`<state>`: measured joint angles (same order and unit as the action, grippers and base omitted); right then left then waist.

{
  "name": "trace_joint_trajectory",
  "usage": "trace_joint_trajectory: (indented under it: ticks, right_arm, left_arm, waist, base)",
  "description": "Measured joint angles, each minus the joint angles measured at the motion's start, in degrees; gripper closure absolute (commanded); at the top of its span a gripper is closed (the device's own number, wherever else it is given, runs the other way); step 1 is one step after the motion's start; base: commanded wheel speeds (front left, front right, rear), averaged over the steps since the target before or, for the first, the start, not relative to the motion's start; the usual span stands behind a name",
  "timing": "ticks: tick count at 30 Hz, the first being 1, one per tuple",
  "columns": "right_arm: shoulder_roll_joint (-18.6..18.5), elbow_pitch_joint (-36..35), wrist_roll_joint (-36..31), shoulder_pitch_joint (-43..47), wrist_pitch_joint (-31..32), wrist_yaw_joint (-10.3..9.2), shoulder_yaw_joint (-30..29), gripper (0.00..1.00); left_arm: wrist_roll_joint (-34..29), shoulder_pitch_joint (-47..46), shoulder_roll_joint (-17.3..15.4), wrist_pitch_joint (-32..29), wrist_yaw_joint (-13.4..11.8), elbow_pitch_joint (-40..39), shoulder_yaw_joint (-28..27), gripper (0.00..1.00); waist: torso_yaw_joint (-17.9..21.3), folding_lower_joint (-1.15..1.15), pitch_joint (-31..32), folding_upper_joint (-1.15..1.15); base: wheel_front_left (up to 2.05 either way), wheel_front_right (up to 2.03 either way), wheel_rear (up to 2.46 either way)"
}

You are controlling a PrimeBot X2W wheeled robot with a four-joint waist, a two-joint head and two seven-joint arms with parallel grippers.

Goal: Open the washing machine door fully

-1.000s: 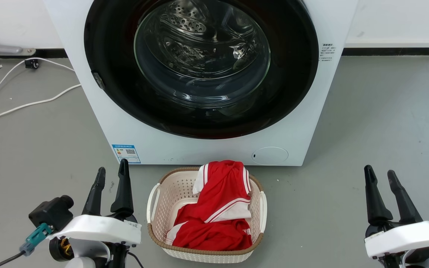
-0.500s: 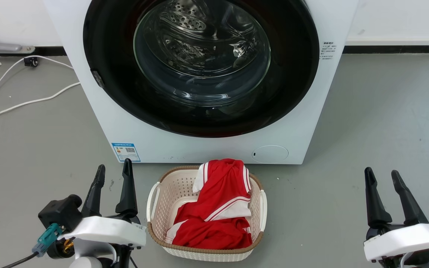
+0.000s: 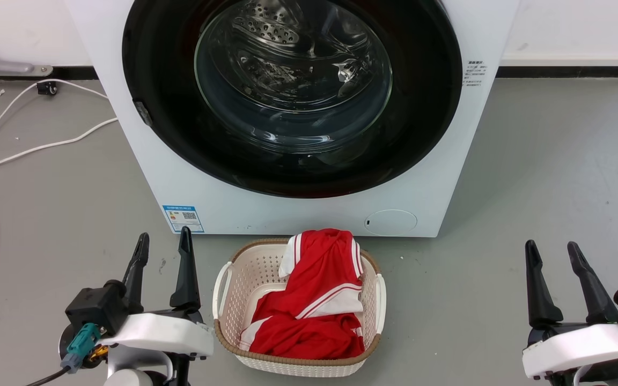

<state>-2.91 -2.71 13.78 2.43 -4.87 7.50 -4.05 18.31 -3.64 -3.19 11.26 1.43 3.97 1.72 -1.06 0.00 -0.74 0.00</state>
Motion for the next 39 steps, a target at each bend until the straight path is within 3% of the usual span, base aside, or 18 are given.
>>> trace_joint_trajectory:
  ticks: [39]
  right_arm:
    - [0.0, -0.38, -13.5, 0.8, -3.38, 0.01, -0.78, 0.0]
  left_arm:
    - [-14.24, 1.3, 0.2, 3.74, -1.89, -0.82, 0.55, 0.0]
  waist:
    - [-0.57, 0.0, -0.21, 0.0]
  base:
    - [0.0, 0.0, 0.0]
